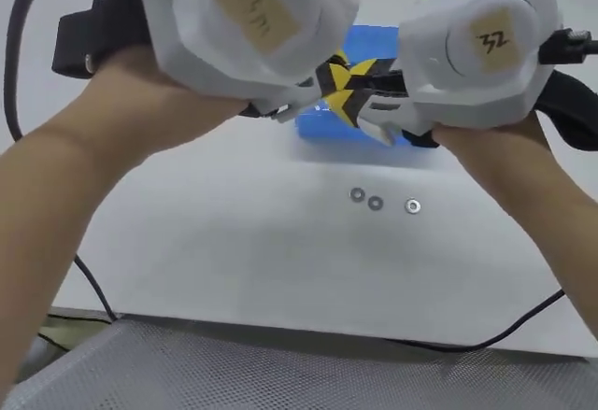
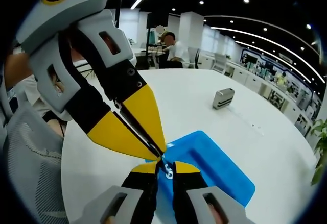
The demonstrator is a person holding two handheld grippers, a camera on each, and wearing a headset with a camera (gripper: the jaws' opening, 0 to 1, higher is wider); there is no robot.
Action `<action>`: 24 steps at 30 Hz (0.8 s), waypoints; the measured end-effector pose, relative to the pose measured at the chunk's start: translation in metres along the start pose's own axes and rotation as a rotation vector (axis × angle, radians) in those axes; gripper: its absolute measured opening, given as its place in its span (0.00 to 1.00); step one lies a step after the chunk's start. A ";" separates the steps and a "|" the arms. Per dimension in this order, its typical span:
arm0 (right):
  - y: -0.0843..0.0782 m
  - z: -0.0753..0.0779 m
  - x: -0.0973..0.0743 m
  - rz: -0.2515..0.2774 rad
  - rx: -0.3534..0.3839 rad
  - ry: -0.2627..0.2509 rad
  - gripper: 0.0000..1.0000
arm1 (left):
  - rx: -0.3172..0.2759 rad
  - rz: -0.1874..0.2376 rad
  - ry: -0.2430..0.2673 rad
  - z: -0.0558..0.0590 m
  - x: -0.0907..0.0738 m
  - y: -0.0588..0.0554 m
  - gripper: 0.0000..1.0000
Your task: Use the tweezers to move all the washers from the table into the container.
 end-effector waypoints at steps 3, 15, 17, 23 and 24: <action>0.006 -0.004 -0.009 0.017 -0.018 -0.009 0.06 | 0.011 0.013 -0.001 0.003 -0.008 0.009 0.00; 0.020 -0.031 -0.039 0.036 -0.068 -0.007 0.07 | 0.017 0.059 -0.036 0.027 -0.033 0.029 0.00; 0.020 -0.036 -0.043 0.034 -0.074 -0.006 0.07 | 0.013 0.063 -0.047 0.029 -0.031 0.028 0.00; 0.010 -0.044 -0.049 0.016 -0.043 0.012 0.07 | -0.012 0.070 -0.081 0.046 -0.036 0.030 0.00; 0.007 -0.044 -0.049 0.013 -0.025 0.017 0.07 | -0.019 0.069 -0.085 0.048 -0.035 0.029 0.00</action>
Point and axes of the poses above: the centre of the closed fingertips' face, and the gripper's own axes: x roughly forward along the fingers, z roughly to its right, y roughly out of its top, the point moved 7 cm from there along -x, roughly backward along the fingers, and after that the axes turned 11 degrees about z, right-handed, at the moved point
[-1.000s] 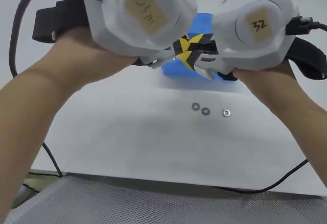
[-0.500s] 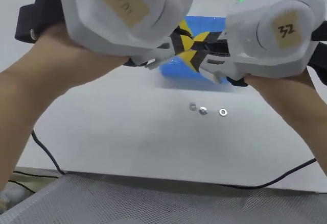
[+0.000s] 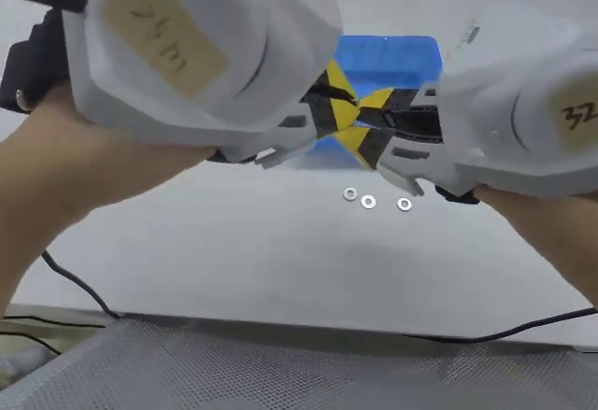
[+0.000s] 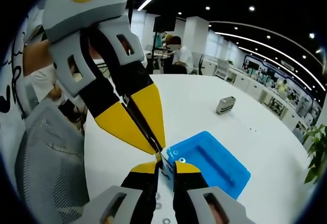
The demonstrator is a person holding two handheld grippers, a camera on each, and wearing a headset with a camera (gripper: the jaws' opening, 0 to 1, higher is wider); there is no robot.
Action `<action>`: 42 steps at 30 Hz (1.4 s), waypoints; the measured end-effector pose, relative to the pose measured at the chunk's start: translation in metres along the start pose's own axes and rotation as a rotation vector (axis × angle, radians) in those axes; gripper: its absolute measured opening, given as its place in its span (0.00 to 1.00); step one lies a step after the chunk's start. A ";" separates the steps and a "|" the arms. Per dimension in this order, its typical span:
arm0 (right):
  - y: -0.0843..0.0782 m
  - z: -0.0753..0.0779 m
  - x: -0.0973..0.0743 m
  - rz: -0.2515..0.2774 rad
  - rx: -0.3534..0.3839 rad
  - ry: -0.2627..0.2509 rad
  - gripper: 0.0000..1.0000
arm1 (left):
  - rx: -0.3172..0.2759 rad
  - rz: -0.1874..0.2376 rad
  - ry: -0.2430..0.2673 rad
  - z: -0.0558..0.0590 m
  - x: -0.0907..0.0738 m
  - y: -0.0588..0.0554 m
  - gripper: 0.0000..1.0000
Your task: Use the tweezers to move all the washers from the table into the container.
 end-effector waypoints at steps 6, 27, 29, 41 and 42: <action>-0.014 -0.003 0.001 -0.013 0.062 0.017 0.07 | -0.042 -0.010 -0.022 0.006 0.009 -0.011 0.00; -0.042 -0.006 0.011 -0.083 0.128 0.060 0.07 | -0.148 -0.018 -0.069 0.012 0.024 -0.031 0.00; -0.041 -0.006 0.011 -0.088 0.125 0.060 0.07 | -0.151 -0.015 -0.068 0.012 0.024 -0.031 0.00; -0.045 -0.008 0.010 -0.093 0.098 0.058 0.05 | -0.168 -0.002 -0.066 0.012 0.027 -0.032 0.00; -0.044 -0.008 0.010 -0.095 0.094 0.057 0.04 | -0.166 -0.004 -0.065 0.012 0.027 -0.032 0.00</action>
Point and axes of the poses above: the centre of the closed fingertips' face, and the gripper's own axes: x roughly forward along the fingers, z roughly to its right, y roughly out of its top, the point moved 7 cm from there along -x, roughly backward along the fingers, and after that the axes turned 11 degrees about z, right-handed, at the moved point
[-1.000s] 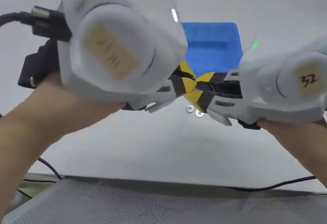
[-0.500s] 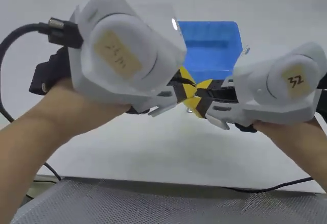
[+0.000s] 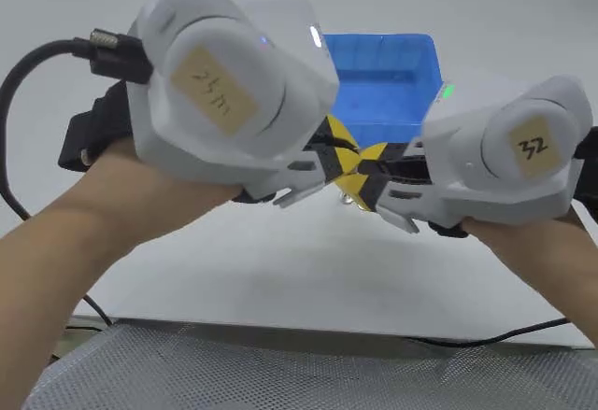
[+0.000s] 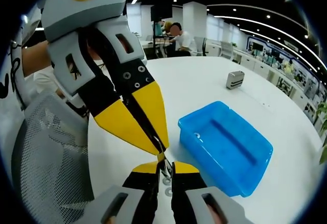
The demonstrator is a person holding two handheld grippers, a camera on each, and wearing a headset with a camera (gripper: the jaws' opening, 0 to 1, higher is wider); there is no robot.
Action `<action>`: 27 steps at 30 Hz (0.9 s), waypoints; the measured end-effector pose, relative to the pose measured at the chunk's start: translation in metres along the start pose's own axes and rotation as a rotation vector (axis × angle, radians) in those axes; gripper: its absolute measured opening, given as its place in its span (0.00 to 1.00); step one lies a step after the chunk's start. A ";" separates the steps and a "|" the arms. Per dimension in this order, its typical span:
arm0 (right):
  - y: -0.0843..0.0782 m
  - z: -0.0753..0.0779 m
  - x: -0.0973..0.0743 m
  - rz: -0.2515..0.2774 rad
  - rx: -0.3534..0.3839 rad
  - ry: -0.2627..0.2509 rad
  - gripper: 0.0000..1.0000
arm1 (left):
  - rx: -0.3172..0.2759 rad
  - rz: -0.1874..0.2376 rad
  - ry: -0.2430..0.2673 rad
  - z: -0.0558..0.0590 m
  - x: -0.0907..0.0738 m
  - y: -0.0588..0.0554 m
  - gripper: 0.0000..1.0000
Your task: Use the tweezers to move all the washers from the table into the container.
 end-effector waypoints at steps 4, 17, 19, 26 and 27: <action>0.001 0.001 0.000 -0.009 0.012 0.002 0.04 | 0.006 -0.006 -0.001 -0.001 0.001 0.001 0.00; 0.019 0.001 -0.013 -0.015 -0.078 -0.003 0.03 | 0.073 -0.006 -0.012 0.000 -0.006 0.021 0.00; 0.024 0.003 -0.015 -0.006 -0.078 -0.001 0.03 | 0.086 -0.003 -0.010 -0.001 -0.009 0.026 0.00; 0.040 0.010 -0.019 0.040 -0.078 -0.017 0.03 | 0.128 0.023 0.014 -0.008 -0.015 0.040 0.00; 0.041 0.010 -0.020 0.041 -0.087 -0.020 0.03 | 0.132 0.024 0.016 -0.009 -0.015 0.041 0.00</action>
Point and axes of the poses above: the centre of the closed fingertips' face, and the gripper's own axes: x roughly forward along the fingers, z roughly to its right, y roughly out of its top, the point moved 7 cm from there along -x, roughly backward along the fingers, and after that the axes turned 11 degrees about z, right-handed, at the moved point
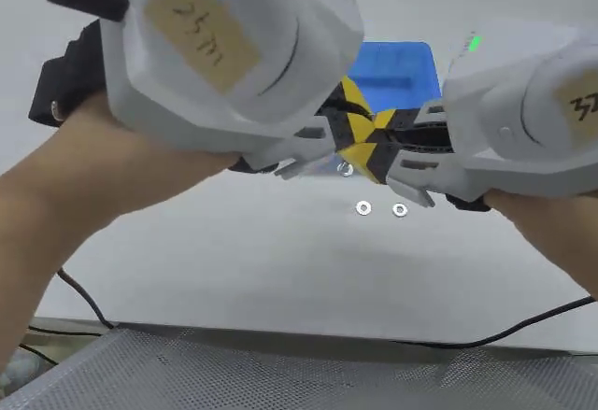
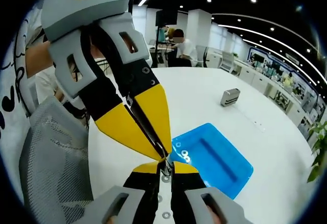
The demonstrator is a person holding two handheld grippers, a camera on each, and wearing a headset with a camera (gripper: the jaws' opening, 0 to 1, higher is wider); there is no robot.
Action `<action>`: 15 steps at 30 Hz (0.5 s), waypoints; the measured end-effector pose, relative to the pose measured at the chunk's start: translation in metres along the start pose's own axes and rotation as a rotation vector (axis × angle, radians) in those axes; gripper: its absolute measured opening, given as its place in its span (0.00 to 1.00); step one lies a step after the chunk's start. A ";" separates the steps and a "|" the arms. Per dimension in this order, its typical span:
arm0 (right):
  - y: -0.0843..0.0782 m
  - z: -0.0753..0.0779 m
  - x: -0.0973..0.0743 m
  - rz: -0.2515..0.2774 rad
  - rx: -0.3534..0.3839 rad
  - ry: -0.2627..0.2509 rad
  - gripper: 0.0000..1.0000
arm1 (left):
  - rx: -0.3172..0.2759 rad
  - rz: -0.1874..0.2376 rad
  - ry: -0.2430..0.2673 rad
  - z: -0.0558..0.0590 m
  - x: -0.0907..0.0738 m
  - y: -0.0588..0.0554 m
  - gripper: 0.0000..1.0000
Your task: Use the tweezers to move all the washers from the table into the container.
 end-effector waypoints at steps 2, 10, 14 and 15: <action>0.003 0.002 -0.001 0.006 -0.008 -0.007 0.03 | 0.010 0.006 0.008 -0.002 -0.002 0.003 0.00; 0.016 0.017 0.001 0.040 -0.048 -0.052 0.03 | 0.055 0.034 0.059 -0.015 -0.003 0.010 0.00; 0.021 0.026 0.004 0.053 -0.068 -0.072 0.03 | 0.066 0.046 0.097 -0.024 -0.003 0.012 0.00; 0.022 0.027 0.005 0.056 -0.071 -0.076 0.03 | 0.065 0.049 0.103 -0.025 -0.002 0.012 0.00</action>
Point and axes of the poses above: the centre of the closed fingertips' face, and the gripper's own axes: x roughly forward along the fingers, z roughly to its right, y roughly out of its top, the point moved 7 cm from there along -x, roughly backward along the fingers, and after that the axes turned 11 degrees about z, right-handed, at the moved point
